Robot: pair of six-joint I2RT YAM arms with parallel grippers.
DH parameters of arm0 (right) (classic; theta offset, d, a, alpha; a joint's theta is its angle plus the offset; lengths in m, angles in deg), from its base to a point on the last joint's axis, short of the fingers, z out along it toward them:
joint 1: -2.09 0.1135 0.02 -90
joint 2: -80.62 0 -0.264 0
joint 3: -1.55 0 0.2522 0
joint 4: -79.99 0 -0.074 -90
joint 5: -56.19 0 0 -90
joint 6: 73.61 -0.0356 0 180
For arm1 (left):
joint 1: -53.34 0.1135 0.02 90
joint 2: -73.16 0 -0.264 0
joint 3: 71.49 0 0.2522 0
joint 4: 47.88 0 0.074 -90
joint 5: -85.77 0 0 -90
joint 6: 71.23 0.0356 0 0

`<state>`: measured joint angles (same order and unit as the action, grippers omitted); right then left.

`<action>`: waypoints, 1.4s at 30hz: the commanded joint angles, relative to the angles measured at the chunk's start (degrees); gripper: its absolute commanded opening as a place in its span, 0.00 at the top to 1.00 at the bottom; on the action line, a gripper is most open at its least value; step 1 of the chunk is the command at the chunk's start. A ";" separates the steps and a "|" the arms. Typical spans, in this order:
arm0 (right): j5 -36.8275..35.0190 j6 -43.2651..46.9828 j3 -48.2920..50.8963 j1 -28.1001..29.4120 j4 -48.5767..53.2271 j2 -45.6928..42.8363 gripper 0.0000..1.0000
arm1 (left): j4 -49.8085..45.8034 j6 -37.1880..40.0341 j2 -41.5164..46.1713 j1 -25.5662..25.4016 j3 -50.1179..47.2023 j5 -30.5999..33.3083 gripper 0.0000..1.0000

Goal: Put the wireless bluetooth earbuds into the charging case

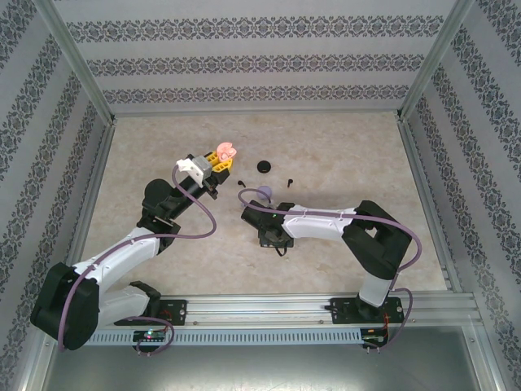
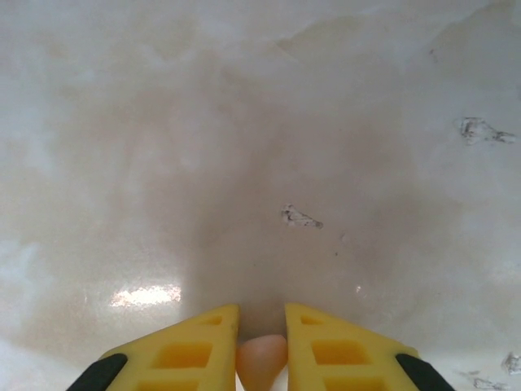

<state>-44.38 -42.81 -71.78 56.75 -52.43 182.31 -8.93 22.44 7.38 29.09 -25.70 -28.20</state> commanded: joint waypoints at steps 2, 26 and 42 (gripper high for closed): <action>0.34 0.77 1.37 1.07 2.30 -1.93 0.83 | 0.21 -1.28 0.04 0.61 2.22 -1.72 1.00; 0.52 14.42 -10.64 -13.25 3.79 -27.56 0.84 | -2.60 -1.99 0.17 0.61 3.32 -3.61 1.00; 6.42 23.83 -30.96 -15.77 -5.98 -23.25 0.83 | -3.17 -2.91 -5.47 -0.19 7.37 -9.52 1.00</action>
<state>-40.47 -21.35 -101.55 41.21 -54.22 157.57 -12.91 21.01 2.94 29.07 -21.00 -35.50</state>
